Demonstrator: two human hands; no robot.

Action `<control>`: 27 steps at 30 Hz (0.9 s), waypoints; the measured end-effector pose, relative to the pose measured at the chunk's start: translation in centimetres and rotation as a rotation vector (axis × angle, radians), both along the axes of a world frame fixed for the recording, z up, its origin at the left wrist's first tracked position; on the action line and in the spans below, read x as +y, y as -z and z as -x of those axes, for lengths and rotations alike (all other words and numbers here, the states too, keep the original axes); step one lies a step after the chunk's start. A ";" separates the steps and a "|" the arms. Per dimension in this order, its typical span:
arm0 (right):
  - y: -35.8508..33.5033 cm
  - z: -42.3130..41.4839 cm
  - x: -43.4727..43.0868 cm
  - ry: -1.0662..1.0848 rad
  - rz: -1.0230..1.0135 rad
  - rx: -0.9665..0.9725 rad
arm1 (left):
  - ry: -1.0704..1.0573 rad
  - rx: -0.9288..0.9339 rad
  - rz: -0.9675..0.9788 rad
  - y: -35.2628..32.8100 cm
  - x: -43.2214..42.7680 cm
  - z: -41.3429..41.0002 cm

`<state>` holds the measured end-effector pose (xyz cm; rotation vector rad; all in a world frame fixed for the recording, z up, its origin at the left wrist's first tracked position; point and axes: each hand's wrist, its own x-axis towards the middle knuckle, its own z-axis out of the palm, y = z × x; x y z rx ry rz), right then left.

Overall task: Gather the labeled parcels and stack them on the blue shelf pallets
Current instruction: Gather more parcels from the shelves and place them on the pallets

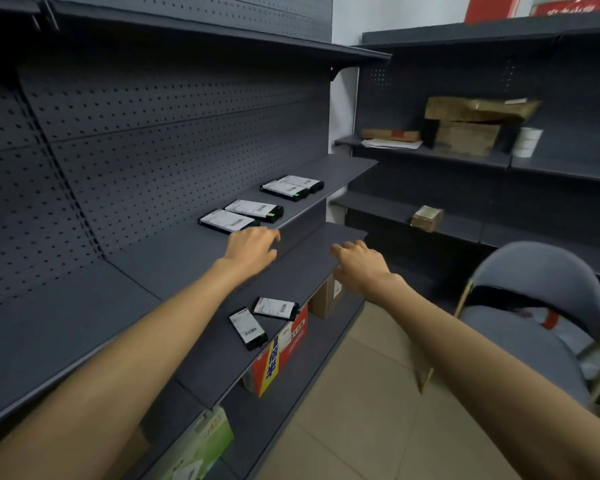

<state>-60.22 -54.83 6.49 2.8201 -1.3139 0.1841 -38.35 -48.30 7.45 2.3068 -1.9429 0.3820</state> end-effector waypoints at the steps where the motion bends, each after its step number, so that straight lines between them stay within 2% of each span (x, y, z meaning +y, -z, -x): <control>1: -0.1 -1.7 -1.7 -0.020 0.001 0.001 | -0.022 0.011 0.000 0.0 -1.6 -1.1; 8: -1.0 -10.7 -12.4 -0.162 0.052 -0.056 | -0.169 0.045 0.049 1.7 -10.7 -8.5; 12: 0.4 -13.9 -17.0 -0.225 0.020 0.016 | -0.272 0.032 0.005 3.8 -13.7 -10.6; 16: 1.1 -18.6 -21.1 -0.284 -0.047 -0.006 | -0.424 0.095 -0.039 5.5 -15.7 -13.0; 23: 3.8 -26.2 -26.6 -0.419 -0.125 0.081 | -0.726 0.235 -0.038 7.4 -19.6 -13.6; 27: 5.1 -28.0 -29.7 -0.466 -0.245 0.075 | -0.899 0.313 -0.026 7.4 -22.0 -12.8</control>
